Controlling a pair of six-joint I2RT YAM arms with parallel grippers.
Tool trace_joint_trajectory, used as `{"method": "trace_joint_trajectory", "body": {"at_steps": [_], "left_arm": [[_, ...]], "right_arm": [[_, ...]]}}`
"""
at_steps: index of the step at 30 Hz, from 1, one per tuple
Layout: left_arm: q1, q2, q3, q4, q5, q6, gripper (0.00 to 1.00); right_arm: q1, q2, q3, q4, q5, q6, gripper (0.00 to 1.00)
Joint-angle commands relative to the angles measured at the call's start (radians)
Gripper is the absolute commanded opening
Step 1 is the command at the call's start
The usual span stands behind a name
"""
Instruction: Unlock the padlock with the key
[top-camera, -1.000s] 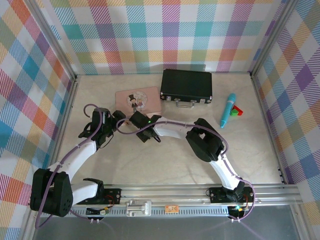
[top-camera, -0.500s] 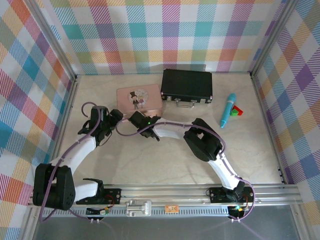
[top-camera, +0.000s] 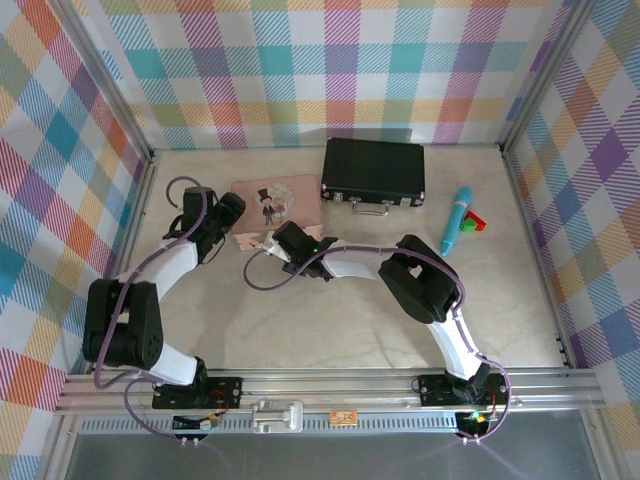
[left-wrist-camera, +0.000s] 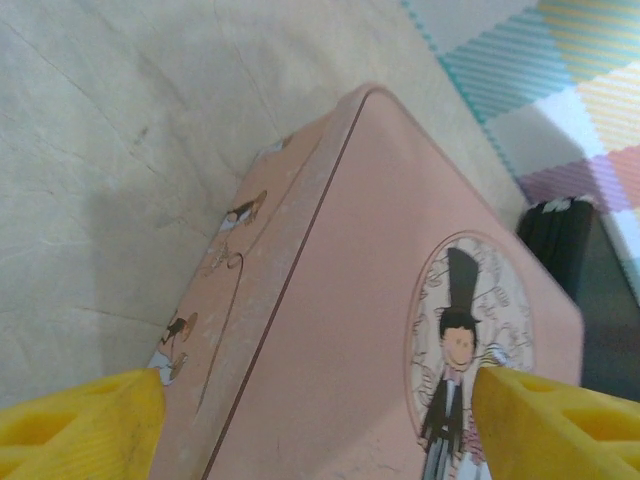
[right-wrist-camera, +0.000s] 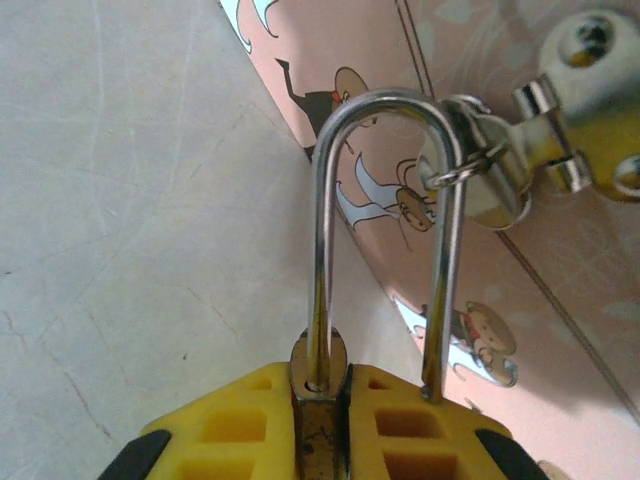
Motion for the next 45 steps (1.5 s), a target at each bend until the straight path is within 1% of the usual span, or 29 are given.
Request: {"method": "trace_joint_trajectory", "body": {"at_steps": [1, 5, 7, 10, 12, 14, 16, 19, 23, 25, 28, 30, 32, 36, 38, 41, 43, 45], "left_arm": [[0.013, 0.034, 0.029, 0.085, 0.083, 0.056, 0.78], [0.014, 0.072, 0.03, 0.092, 0.117, 0.069, 0.77], [0.014, 0.091, 0.016, 0.131, 0.156, 0.065, 0.75], [0.013, 0.102, -0.001, 0.16, 0.195, 0.048, 0.73], [0.013, 0.097, -0.011, 0.162, 0.2, 0.045, 0.73], [0.014, 0.083, -0.016, 0.146, 0.191, 0.047, 0.73], [0.016, 0.056, -0.015, 0.103, 0.154, 0.065, 0.74], [0.033, 0.013, -0.002, 0.027, 0.098, 0.088, 0.78], [0.069, -0.025, 0.02, -0.049, 0.066, 0.084, 0.79], [0.081, -0.05, 0.029, -0.083, 0.042, 0.082, 0.79], [0.092, -0.086, 0.053, -0.149, 0.019, 0.085, 0.79], [0.092, -0.121, 0.06, -0.182, 0.021, 0.113, 0.8], [0.092, -0.161, 0.049, -0.195, 0.053, 0.165, 0.8], [0.092, -0.262, -0.002, -0.269, 0.118, 0.212, 0.8], [0.092, -0.321, -0.042, -0.304, 0.108, 0.223, 0.82], [0.09, -0.417, -0.107, -0.333, 0.056, 0.259, 0.86], [0.091, -0.465, -0.145, -0.373, 0.016, 0.271, 0.98], [0.091, -0.493, -0.165, -0.384, 0.012, 0.272, 0.99]], "right_arm": [[-0.016, -0.006, 0.017, 0.085, -0.107, -0.125, 0.0], [-0.031, 0.012, 0.072, 0.067, -0.169, -0.161, 0.0], [-0.036, 0.018, 0.089, 0.075, -0.198, -0.174, 0.0], [-0.038, 0.036, 0.133, 0.07, -0.236, -0.157, 0.0], [-0.038, 0.049, 0.161, 0.066, -0.259, -0.132, 0.0], [-0.038, 0.061, 0.185, 0.064, -0.267, -0.121, 0.0], [-0.037, 0.06, 0.191, 0.073, -0.28, -0.103, 0.0], [-0.038, 0.023, 0.18, 0.081, -0.344, -0.049, 0.0], [-0.038, -0.02, 0.155, 0.094, -0.409, 0.016, 0.0], [-0.038, -0.057, 0.127, 0.092, -0.428, 0.067, 0.0], [-0.04, -0.169, 0.017, 0.118, -0.434, 0.158, 0.0], [-0.04, -0.241, -0.053, 0.093, -0.407, 0.213, 0.0], [-0.041, -0.322, -0.132, 0.054, -0.358, 0.267, 0.0], [-0.05, -0.433, -0.253, -0.102, -0.261, 0.36, 0.0], [-0.051, -0.482, -0.313, -0.162, -0.194, 0.442, 0.0], [-0.052, -0.545, -0.397, -0.244, -0.104, 0.524, 0.0], [-0.052, -0.577, -0.457, -0.276, -0.062, 0.593, 0.0], [-0.052, -0.596, -0.505, -0.291, -0.026, 0.648, 0.0]]}}
